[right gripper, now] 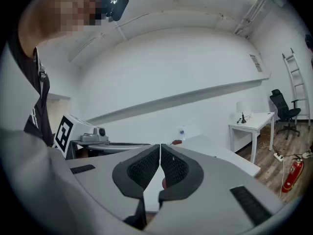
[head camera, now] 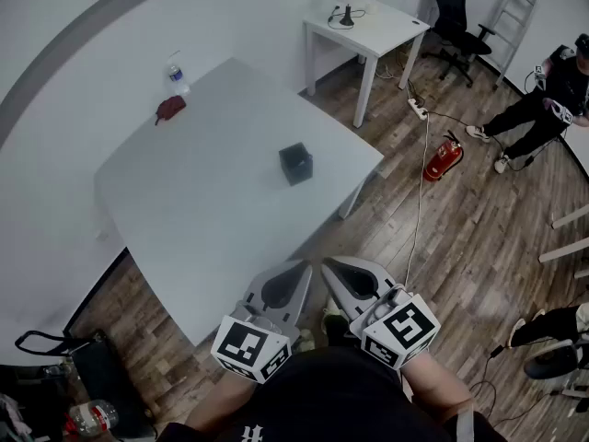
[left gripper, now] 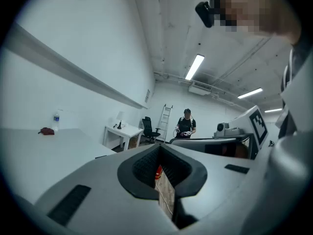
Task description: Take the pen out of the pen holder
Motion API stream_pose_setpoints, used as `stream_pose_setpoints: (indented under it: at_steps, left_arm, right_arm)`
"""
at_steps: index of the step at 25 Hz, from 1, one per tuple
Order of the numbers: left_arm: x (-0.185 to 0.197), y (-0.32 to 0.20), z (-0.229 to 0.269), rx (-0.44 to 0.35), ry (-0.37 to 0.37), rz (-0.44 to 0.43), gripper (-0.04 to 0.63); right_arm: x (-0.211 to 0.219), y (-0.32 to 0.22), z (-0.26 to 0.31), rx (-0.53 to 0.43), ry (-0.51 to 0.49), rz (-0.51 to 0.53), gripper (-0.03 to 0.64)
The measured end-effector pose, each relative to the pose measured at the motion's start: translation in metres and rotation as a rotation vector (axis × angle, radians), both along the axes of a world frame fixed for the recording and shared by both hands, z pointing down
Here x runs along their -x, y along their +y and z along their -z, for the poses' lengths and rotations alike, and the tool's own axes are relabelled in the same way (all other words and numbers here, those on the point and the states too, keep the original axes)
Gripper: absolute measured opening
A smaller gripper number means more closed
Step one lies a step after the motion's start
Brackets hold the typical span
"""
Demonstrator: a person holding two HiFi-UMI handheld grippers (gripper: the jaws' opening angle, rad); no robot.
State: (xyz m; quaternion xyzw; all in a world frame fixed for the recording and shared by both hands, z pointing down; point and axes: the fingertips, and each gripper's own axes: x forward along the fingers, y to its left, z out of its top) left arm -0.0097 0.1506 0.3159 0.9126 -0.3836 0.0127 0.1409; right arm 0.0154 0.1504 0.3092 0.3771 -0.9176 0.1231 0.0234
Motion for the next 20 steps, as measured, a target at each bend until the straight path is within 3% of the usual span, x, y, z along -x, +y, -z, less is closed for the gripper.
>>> stream_pose_setpoints:
  at_steps: [10, 20]
  left_arm:
    - [-0.046, -0.075, 0.006, -0.013, -0.003, 0.105, 0.006]
    - [-0.042, -0.136, -0.018, 0.039, -0.037, 0.163, 0.006]
  right_arm:
    - [-0.048, -0.076, 0.006, -0.002, 0.003, 0.081, 0.015]
    - [-0.039, -0.139, -0.024, 0.084, -0.002, 0.141, 0.015]
